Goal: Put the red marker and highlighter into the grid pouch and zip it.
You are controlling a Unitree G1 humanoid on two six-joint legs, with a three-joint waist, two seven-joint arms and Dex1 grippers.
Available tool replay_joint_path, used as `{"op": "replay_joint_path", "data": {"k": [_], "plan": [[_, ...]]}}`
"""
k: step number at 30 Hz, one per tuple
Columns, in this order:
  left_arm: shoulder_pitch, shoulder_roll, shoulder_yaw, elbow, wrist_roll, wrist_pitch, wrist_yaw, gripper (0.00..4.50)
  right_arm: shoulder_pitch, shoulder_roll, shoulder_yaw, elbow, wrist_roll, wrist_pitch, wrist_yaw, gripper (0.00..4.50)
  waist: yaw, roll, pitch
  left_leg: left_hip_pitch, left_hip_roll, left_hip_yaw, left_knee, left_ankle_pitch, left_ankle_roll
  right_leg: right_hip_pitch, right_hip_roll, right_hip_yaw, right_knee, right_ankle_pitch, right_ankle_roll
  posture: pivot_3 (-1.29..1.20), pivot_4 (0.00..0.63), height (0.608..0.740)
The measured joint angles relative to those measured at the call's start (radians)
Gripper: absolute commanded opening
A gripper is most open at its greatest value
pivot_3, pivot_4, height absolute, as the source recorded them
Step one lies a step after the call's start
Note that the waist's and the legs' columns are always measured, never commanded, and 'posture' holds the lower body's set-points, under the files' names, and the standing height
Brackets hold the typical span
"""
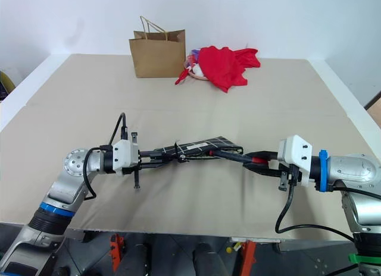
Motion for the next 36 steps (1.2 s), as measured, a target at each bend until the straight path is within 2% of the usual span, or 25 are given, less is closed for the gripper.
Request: {"op": "replay_joint_path", "data": {"k": [13, 14, 16, 18, 19, 20, 22, 24, 25, 29, 31, 33, 36], "plan": [[0.001, -0.029, -0.014, -0.009, 0.000, 0.000, -0.001, 0.00, -0.109, 0.043, 0.152, -0.093, -0.010, 0.135, -0.063, 0.59, 0.000, 0.000, 0.000, 0.000, 0.000, -0.001, 0.000, 0.000, 0.000, 0.000, 0.000, -0.001, 0.000, 0.000, 0.000, 0.00, 0.150, 0.740], [0.001, -0.029, -0.014, -0.009, 0.000, 0.000, 0.000, 0.00, -0.115, 0.046, 0.160, -0.093, -0.011, 0.135, -0.063, 1.63, 0.000, 0.000, 0.000, 0.000, 0.000, -0.002, 0.000, 0.000, 0.000, 0.000, 0.000, -0.001, 0.000, 0.000, 0.000, 0.00, 0.150, 0.740], [0.001, -0.030, -0.016, -0.010, 0.000, 0.001, 0.000, 0.00, -0.131, 0.062, 0.171, -0.093, -0.011, 0.131, -0.065, 2.40, 0.000, 0.000, 0.000, 0.000, 0.000, -0.002, 0.000, 0.000, 0.000, 0.000, 0.000, -0.002, 0.000, 0.000, 0.000, 0.00, 0.150, 0.740], [0.002, -0.032, -0.019, -0.014, 0.000, 0.001, 0.000, 0.00, -0.132, 0.067, 0.171, -0.093, -0.010, 0.114, -0.064, 3.47, 0.000, 0.000, 0.000, -0.001, 0.000, -0.002, 0.000, 0.000, 0.000, 0.000, 0.000, -0.002, 0.000, 0.000, 0.000, 0.00, 0.150, 0.740], [0.002, -0.032, -0.019, -0.015, 0.000, 0.002, 0.001, 0.00, -0.127, 0.067, 0.167, -0.093, -0.008, 0.097, -0.058, 3.79, 0.000, 0.000, 0.000, -0.001, 0.000, -0.003, 0.000, 0.000, 0.000, 0.000, 0.000, -0.003, 0.000, 0.000, -0.001, 0.00, 0.150, 0.740], [0.004, -0.031, -0.019, -0.016, 0.000, 0.004, 0.002, 0.00, -0.105, 0.064, 0.149, -0.092, 0.005, 0.087, -0.043, 4.41, 0.001, 0.000, 0.000, -0.001, 0.000, -0.003, 0.000, 0.000, 0.000, 0.001, 0.000, -0.003, 0.000, -0.001, -0.001, 0.00, 0.150, 0.740], [0.007, -0.029, -0.018, -0.016, 0.000, 0.006, 0.002, 0.00, -0.095, 0.064, 0.138, -0.090, 0.013, 0.085, -0.037, 4.41, 0.001, 0.000, 0.000, -0.001, 0.000, -0.004, 0.000, 0.000, 0.000, 0.001, 0.000, -0.004, 0.000, -0.001, -0.001, 0.00, 0.150, 0.740], [0.009, -0.030, -0.018, -0.017, 0.000, 0.008, 0.004, 0.00, -0.039, 0.064, 0.054, -0.093, 0.087, 0.110, -0.027, 4.41, 0.005, 0.000, 0.000, -0.001, 0.000, -0.005, 0.000, 0.000, 0.000, 0.002, 0.000, -0.005, 0.000, -0.001, -0.001, 0.00, 0.150, 0.740], [0.011, -0.026, -0.013, -0.016, 0.000, 0.009, 0.008, 0.00, -0.007, 0.066, -0.037, -0.082, 0.140, 0.157, -0.061, 4.41, 0.005, 0.000, 0.000, -0.001, -0.001, -0.005, 0.000, 0.000, 0.000, 0.002, -0.001, -0.006, 0.000, -0.001, -0.001, 0.00, 0.150, 0.740], [0.012, -0.025, -0.010, -0.016, 0.000, 0.021, 0.015, 0.00, 0.034, 0.096, -0.216, -0.026, 0.193, 0.216, -0.189, 4.41, 0.004, 0.000, 0.000, 0.000, -0.001, -0.006, 0.001, 0.000, 0.000, 0.003, -0.001, -0.006, 0.000, -0.001, -0.001, 0.00, 0.150, 0.740], [0.012, -0.024, -0.009, -0.016, 0.000, 0.023, 0.015, 0.00, 0.057, 0.146, -0.277, -0.002, 0.178, 0.243, -0.322, 4.41, 0.004, 0.000, 0.000, 0.000, -0.002, -0.006, 0.001, 0.000, 0.000, 0.003, -0.001, -0.006, 0.000, -0.001, -0.001, 0.00, 0.150, 0.740], [0.013, -0.022, -0.009, -0.016, 0.000, 0.025, 0.016, 0.00, 0.069, 0.249, -0.324, 0.008, 0.117, 0.278, -0.545, 4.41, 0.002, 0.001, -0.001, 0.000, -0.002, -0.006, 0.001, 0.000, 0.000, 0.003, -0.001, -0.006, 0.000, 0.000, -0.001, 0.00, 0.150, 0.740], [0.013, -0.022, -0.009, -0.016, 0.000, 0.026, 0.020, 0.00, 0.103, 0.345, -0.314, -0.006, 0.014, 0.302, -0.757, 4.41, -0.001, 0.003, -0.001, 0.000, -0.002, -0.006, 0.000, 0.000, 0.000, 0.002, -0.002, -0.006, 0.001, 0.000, -0.001, 0.00, 0.150, 0.740]]}}
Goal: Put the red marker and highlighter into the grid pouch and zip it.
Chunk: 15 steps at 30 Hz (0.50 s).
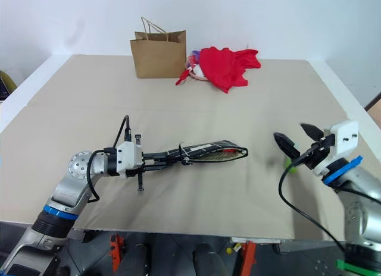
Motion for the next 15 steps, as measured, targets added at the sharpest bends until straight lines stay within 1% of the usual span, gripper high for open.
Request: {"op": "replay_joint_path", "data": {"k": [3, 5, 10, 13, 14, 15], "plan": [[0.000, 0.000, 0.000, 0.000, 0.000, 0.001, 0.002, 0.00, 0.008, 0.057, 0.032, -0.015, -0.083, 0.004, -0.135, 4.41, -0.002, 0.001, 0.000, 0.000, 0.000, 0.000, 0.000, 0.000, 0.000, 0.000, 0.000, 0.000, 0.000, 0.000, 0.000, 0.00, 0.150, 0.740], [0.000, -0.001, 0.000, 0.000, 0.001, 0.001, 0.002, 0.00, 0.025, 0.077, 0.060, -0.015, -0.133, 0.015, -0.196, 4.41, -0.001, 0.001, 0.000, 0.000, -0.001, 0.000, 0.000, 0.000, 0.000, 0.000, -0.001, 0.000, 0.000, 0.000, 0.000, 0.00, 0.150, 0.740], [0.000, -0.001, 0.000, 0.000, 0.001, 0.001, 0.003, 0.00, 0.047, 0.123, 0.088, -0.014, -0.179, 0.095, -0.291, 4.41, -0.001, 0.001, 0.000, 0.000, -0.001, 0.000, 0.000, 0.000, 0.000, 0.000, -0.002, 0.000, 0.000, -0.001, 0.000, 0.00, 0.150, 0.740], [0.000, -0.001, 0.000, 0.000, 0.002, 0.002, 0.004, 0.00, 0.051, 0.130, 0.091, -0.041, -0.180, 0.139, -0.318, 3.61, -0.001, 0.001, -0.001, 0.000, -0.001, 0.000, 0.000, 0.000, 0.000, 0.001, -0.002, 0.000, 0.000, -0.001, 0.000, 0.00, 0.150, 0.740], [0.000, -0.001, 0.000, 0.000, 0.002, 0.002, 0.004, 0.00, 0.056, 0.134, 0.095, -0.052, -0.180, 0.153, -0.326, 3.21, 0.000, 0.001, -0.001, 0.000, -0.001, 0.000, 0.000, 0.000, 0.000, 0.001, -0.002, 0.000, 0.000, -0.001, 0.000, 0.00, 0.150, 0.740], [0.000, -0.001, 0.000, 0.000, 0.002, 0.003, 0.005, 0.00, 0.058, 0.135, 0.100, -0.062, -0.180, 0.165, -0.332, 2.62, 0.004, 0.000, -0.001, 0.000, -0.002, -0.001, 0.000, 0.000, 0.000, 0.002, -0.002, -0.001, 0.000, -0.001, 0.000, 0.00, 0.150, 0.740]]}}
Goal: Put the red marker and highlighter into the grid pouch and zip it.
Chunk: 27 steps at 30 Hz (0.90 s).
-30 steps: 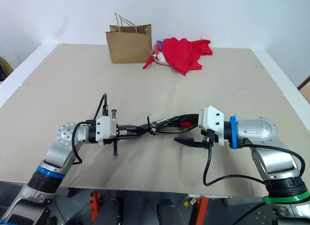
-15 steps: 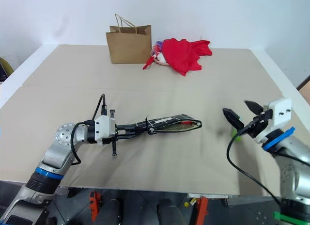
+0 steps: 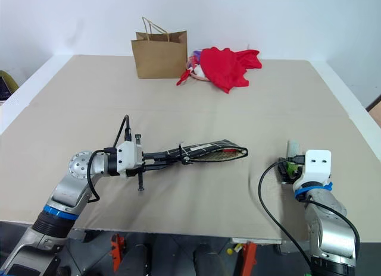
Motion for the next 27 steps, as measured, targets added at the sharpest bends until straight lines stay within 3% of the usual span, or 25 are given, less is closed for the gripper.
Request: {"op": "replay_joint_path", "data": {"k": [3, 4, 12, 15, 23, 27], "plan": [[0.000, 0.000, 0.000, 0.000, 0.000, 0.000, 0.001, 0.00, 0.003, 0.001, 0.001, -0.010, 0.000, 0.022, -0.008, 1.28, 0.004, -0.001, -0.001, 0.000, -0.003, 0.000, 0.000, 0.000, 0.000, 0.001, -0.003, 0.000, 0.000, -0.002, 0.000, 0.00, 0.150, 0.740], [0.000, 0.001, 0.000, 0.000, 0.000, 0.000, 0.002, 0.00, 0.004, 0.001, 0.001, -0.015, 0.000, 0.028, -0.011, 1.08, 0.004, -0.001, -0.001, 0.000, -0.004, 0.000, 0.000, 0.000, 0.000, 0.001, -0.004, -0.001, 0.000, -0.002, 0.001, 0.00, 0.150, 0.740], [0.000, 0.002, 0.000, 0.000, 0.000, 0.000, 0.011, 0.00, 0.004, 0.001, -0.001, -0.029, 0.010, 0.029, 0.010, 1.10, 0.003, -0.004, -0.002, 0.000, -0.006, -0.001, 0.000, 0.000, 0.000, 0.003, -0.006, -0.002, -0.001, -0.003, 0.003, 0.00, 0.150, 0.740], [0.000, 0.007, 0.000, 0.000, 0.000, 0.000, 0.010, 0.00, -0.023, -0.022, 0.031, -0.032, 0.097, -0.036, 0.193, 1.10, -0.010, -0.001, 0.000, 0.000, -0.006, 0.000, 0.000, 0.000, 0.000, 0.002, -0.006, -0.001, 0.000, -0.003, 0.003, 0.00, 0.150, 0.740], [-0.011, 0.005, -0.002, 0.009, 0.000, -0.002, -0.020, 0.00, -0.150, -0.332, 0.098, -0.071, 0.243, -0.321, 0.813, 1.10, -0.008, 0.001, 0.002, 0.000, -0.006, -0.002, -0.001, 0.000, 0.002, 0.003, -0.006, -0.002, -0.001, -0.003, 0.004, 0.00, 0.150, 0.740], [-0.016, 0.004, -0.002, 0.024, 0.000, -0.010, -0.031, 0.00, -0.170, -0.428, 0.158, -0.038, 0.267, -0.369, 1.030, 1.10, -0.006, 0.001, 0.002, 0.000, -0.007, -0.002, -0.001, 0.000, 0.002, 0.003, -0.007, -0.002, -0.001, -0.004, 0.004, 0.00, 0.150, 0.740]]}}
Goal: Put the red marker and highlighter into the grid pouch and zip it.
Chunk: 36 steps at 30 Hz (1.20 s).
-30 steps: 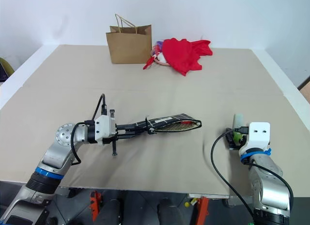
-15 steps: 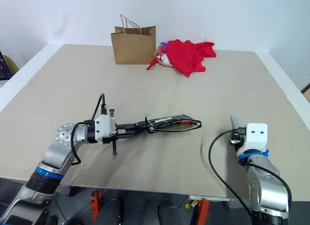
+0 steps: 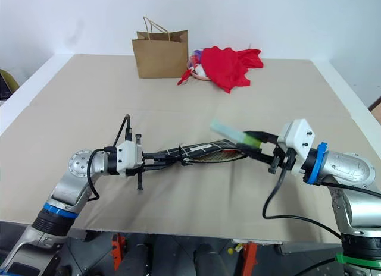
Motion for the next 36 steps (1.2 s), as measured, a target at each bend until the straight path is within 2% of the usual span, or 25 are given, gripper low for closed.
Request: {"op": "replay_joint_path", "data": {"k": [4, 12, 24, 36], "plan": [[-0.010, -0.002, 0.000, 0.017, 0.000, -0.011, -0.012, 0.00, -0.009, -0.059, 0.035, 0.010, 0.005, -0.027, 0.126, 1.10, 0.000, 0.000, 0.000, 0.000, 0.000, 0.000, 0.000, 0.000, 0.000, 0.000, 0.000, 0.000, 0.000, 0.000, 0.000, 0.00, 0.150, 0.740], [-0.011, -0.003, 0.000, 0.024, 0.000, -0.020, -0.017, 0.00, -0.027, -0.062, 0.065, 0.125, -0.047, -0.120, 0.207, 1.10, 0.000, -0.001, 0.000, 0.000, 0.000, 0.000, 0.001, 0.000, 0.000, 0.000, 0.000, 0.000, 0.000, 0.000, 0.000, 0.00, 0.150, 0.740], [0.008, -0.011, -0.001, -0.006, 0.000, -0.020, -0.015, 0.00, -0.113, -0.063, 0.151, 0.178, -0.089, -0.121, 0.210, 1.10, 0.001, -0.001, 0.000, 0.000, 0.000, 0.000, 0.001, 0.000, 0.000, 0.000, 0.000, 0.000, 0.000, 0.000, 0.000, 0.00, 0.150, 0.740], [0.008, -0.017, -0.001, -0.007, 0.001, -0.020, 0.001, 0.00, -0.195, 0.003, 0.247, 0.147, -0.085, 0.001, 0.187, 1.10, 0.001, -0.001, 0.000, 0.000, 0.000, 0.000, 0.001, 0.000, 0.000, 0.000, 0.000, 0.000, 0.000, 0.001, 0.000, 0.00, 0.150, 0.740]]}}
